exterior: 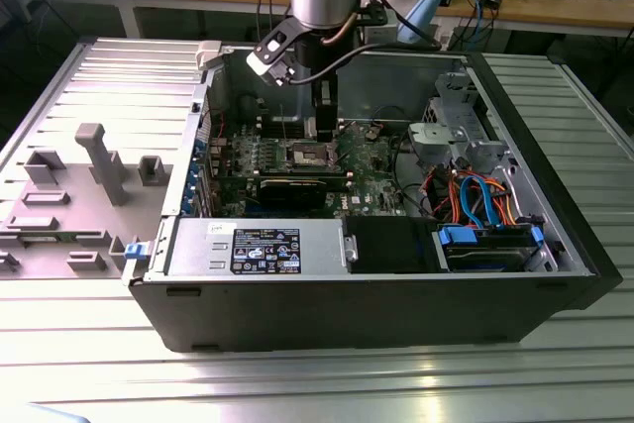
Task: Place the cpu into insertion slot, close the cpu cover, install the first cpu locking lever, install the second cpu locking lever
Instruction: 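Place the cpu into insertion slot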
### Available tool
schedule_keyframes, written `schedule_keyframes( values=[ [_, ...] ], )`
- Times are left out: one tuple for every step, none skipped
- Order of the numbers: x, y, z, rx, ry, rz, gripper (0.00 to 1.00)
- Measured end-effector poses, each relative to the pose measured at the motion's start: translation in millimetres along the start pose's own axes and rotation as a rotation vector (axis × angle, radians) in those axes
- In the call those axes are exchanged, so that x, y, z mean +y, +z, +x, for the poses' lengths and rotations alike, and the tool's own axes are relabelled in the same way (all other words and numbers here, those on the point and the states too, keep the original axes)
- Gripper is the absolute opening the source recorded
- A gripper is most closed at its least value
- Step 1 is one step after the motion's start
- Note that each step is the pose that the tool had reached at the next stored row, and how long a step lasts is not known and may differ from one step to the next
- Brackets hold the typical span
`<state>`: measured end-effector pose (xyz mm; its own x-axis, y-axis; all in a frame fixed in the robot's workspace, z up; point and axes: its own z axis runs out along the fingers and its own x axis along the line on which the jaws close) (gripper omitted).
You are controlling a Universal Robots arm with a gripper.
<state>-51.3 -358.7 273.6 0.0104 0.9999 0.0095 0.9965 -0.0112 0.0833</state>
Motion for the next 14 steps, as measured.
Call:
schedule_keyframes(
  values=[
    [-1.1, 1.4, 0.8, 0.0003, -0.001, -0.0006, 0.54],
    [-2.1, 2.5, 1.7, 0.0002, -0.002, -0.0011, 0.54],
    [-2.5, 3.2, 2.2, 0.0003, -0.002, -0.0019, 0.54],
    [-2.9, 3.8, 2.4, 0.0004, -0.002, -0.0024, 0.54],
    [-3.3, 4.7, 2.5, 0.0004, -0.002, -0.0032, 0.54],
    [-3.3, 5.4, 2.6, 0.0003, -0.002, -0.0041, 0.54],
    [-3.4, 6.3, 3.0, 0.0003, -0.002, -0.0054, 0.54],
    [-3.5, 6.6, 4.1, -0.0016, -0.002, -0.0067, 0.54],
    [-3.5, 6.9, 5.8, -0.0047, -0.003, -0.0071, 0.54],
    [-3.5, 7.0, 6.3, -0.0054, -0.003, -0.0072, 0.54],
    [-3.5, 7.0, 6.3, -0.0054, -0.003, -0.0072, 0.54],
    [-3.6, 7.0, 6.3, -0.0055, -0.003, -0.0072, 0.54],
    [-3.6, 7.9, 6.5, -0.0055, -0.003, -0.0072, 0.54],
    [-3.7, 8.7, 6.6, -0.0054, -0.003, -0.0072, 0.54]
  ],
)
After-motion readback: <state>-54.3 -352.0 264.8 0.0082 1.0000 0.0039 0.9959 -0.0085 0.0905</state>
